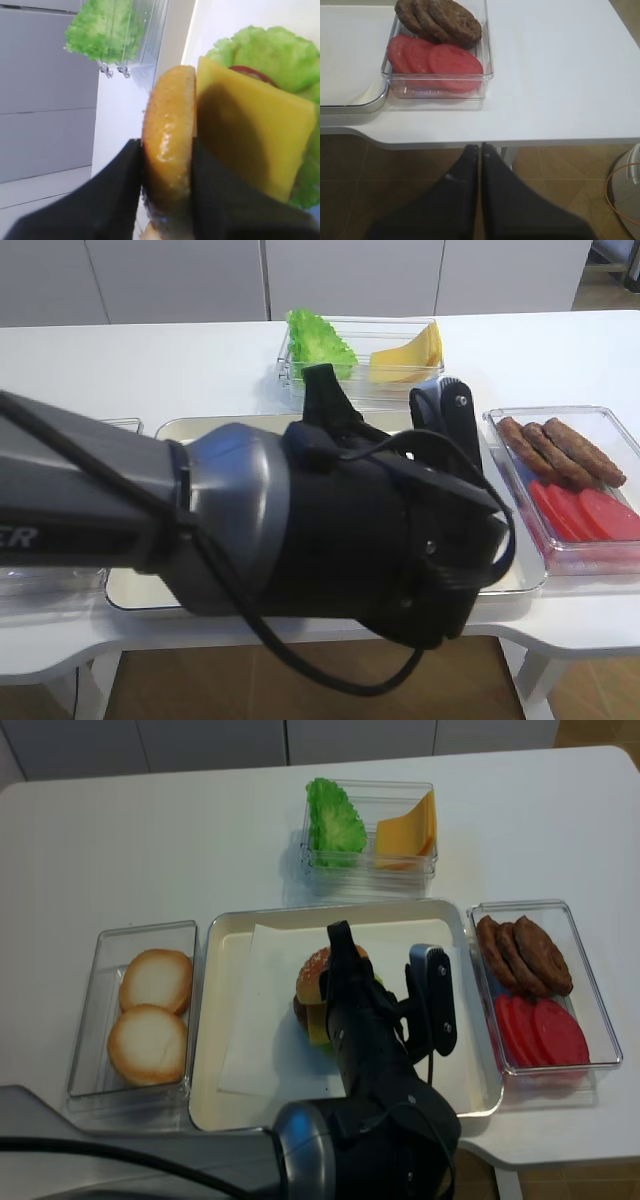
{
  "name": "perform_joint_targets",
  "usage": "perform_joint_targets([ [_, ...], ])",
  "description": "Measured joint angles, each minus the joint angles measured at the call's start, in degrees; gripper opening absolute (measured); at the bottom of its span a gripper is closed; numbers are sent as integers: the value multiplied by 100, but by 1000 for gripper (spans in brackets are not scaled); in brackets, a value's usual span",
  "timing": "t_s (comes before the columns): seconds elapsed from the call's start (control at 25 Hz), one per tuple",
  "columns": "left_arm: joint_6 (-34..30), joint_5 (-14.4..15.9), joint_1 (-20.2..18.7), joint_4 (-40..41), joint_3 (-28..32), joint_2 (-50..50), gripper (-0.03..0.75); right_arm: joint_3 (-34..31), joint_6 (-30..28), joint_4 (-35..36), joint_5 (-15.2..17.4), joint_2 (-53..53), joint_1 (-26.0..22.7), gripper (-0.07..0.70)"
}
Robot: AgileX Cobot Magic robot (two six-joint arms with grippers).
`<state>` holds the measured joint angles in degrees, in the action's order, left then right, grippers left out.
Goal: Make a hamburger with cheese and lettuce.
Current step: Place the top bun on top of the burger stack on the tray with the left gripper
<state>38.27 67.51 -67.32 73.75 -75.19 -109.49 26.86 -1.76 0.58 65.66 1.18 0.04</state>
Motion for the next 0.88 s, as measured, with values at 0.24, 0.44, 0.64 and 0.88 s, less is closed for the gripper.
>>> perform_joint_targets([
  [0.24,12,0,12,81,0,0,202,0,0,0,0,0,0,84],
  [0.44,19,0,12,94,0,-19,199,0,0,0,0,0,0,84],
  [0.64,19,27,12,376,0,-241,197,0,0,0,0,0,0,84],
  [0.88,19,50,12,437,0,-297,197,0,0,0,0,0,0,91],
])
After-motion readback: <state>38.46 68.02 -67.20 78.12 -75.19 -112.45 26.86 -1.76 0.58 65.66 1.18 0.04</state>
